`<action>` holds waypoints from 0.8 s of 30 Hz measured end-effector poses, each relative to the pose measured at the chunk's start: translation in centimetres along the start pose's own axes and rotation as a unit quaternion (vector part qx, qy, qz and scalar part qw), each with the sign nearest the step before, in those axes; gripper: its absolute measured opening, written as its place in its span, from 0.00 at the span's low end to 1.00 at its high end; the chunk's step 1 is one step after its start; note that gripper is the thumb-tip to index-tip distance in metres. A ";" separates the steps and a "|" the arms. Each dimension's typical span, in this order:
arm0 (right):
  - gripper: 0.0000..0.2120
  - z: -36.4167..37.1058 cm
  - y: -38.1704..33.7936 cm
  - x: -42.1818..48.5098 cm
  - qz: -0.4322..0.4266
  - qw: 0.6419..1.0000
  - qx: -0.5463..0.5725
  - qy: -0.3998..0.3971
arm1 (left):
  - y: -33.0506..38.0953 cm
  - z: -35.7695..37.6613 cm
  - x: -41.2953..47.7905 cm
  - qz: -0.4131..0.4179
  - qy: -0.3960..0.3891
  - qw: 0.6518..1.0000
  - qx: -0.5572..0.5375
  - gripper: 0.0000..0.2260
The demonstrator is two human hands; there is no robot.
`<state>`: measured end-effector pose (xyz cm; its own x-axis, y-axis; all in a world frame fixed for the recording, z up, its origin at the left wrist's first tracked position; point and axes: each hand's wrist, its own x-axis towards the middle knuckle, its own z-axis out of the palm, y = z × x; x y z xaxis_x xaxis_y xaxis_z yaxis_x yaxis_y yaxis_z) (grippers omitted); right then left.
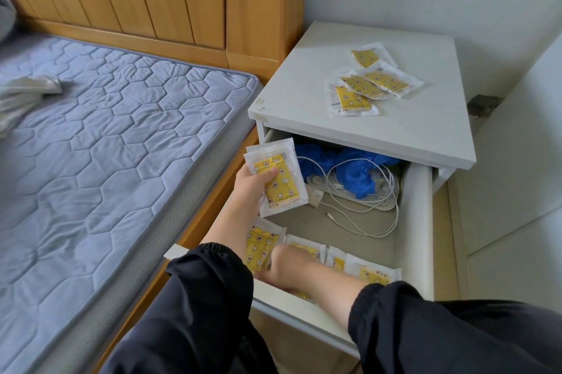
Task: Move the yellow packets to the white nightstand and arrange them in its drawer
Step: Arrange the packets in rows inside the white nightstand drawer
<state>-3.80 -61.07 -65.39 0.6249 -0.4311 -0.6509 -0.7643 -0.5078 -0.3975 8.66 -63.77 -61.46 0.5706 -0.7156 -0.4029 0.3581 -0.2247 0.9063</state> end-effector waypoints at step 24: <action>0.05 -6.2 10.0 -2.0 -0.074 0.878 0.382 0.278 | -1.8 2.1 -1.7 -0.014 -0.268 0.877 0.398 0.05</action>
<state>-11.70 -69.95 -64.07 0.5451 -0.8079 -0.2237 -0.4201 -0.0324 -0.9069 5.47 -63.57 -62.11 0.0648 -0.8624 -0.5021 -0.3855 -0.4857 0.7845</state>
